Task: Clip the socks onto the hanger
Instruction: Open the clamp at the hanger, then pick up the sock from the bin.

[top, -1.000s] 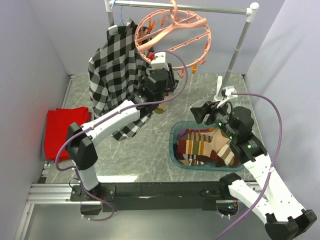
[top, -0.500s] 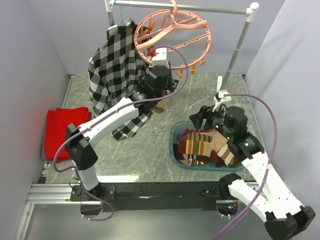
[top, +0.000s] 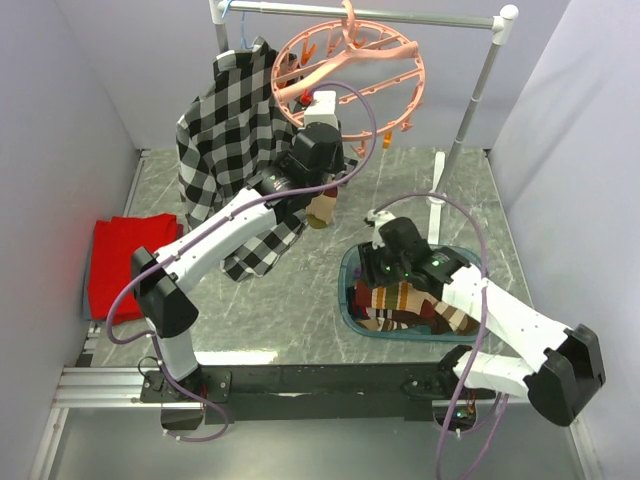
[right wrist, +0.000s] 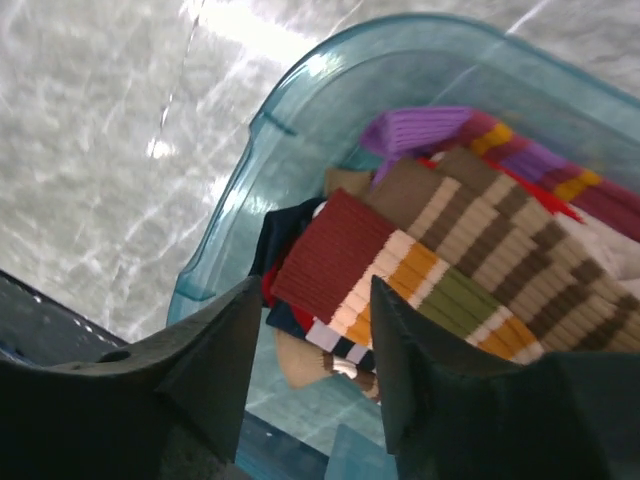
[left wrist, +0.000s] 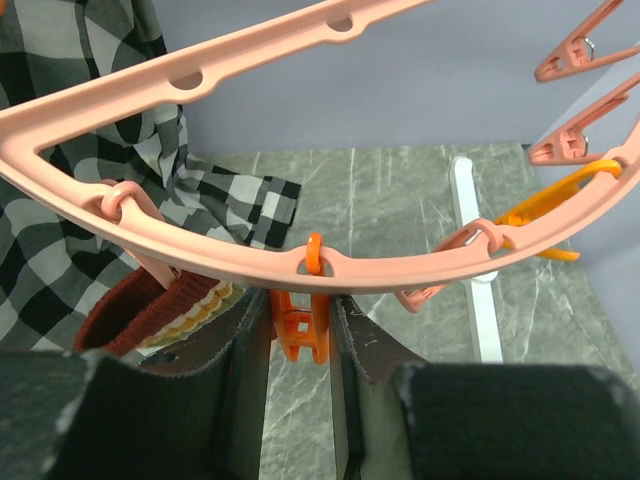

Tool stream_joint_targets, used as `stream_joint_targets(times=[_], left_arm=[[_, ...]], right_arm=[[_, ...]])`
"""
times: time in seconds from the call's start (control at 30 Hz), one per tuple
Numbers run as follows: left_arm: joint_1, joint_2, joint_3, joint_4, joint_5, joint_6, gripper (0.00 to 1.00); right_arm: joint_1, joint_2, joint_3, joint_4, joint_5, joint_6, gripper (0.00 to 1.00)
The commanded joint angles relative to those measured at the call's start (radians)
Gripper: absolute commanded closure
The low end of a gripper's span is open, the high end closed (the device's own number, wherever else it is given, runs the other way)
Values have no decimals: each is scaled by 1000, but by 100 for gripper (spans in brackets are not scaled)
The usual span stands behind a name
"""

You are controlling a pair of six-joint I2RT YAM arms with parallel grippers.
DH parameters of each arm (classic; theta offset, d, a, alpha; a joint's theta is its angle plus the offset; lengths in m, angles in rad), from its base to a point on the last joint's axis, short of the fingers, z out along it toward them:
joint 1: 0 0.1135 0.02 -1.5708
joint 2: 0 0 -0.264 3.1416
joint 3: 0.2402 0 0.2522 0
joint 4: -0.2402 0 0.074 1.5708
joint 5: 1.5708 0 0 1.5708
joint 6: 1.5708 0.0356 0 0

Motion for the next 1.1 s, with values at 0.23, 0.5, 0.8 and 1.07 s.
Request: stream_joint_targets(times=[0.23, 0.5, 0.8, 1.07], left_arm=[[7, -3, 63, -28, 40, -26, 98], [7, 3, 68, -42, 52, -33, 98], [9, 4, 81, -51, 49, -27, 99], [9, -3, 71, -45, 44, -24, 99]], right_arm=[[112, 168, 19, 47, 59, -44, 52], [114, 264, -9, 92, 125, -7, 53], [114, 327, -18, 97, 148, 45, 57], [114, 363, -12, 74, 176, 80, 82]])
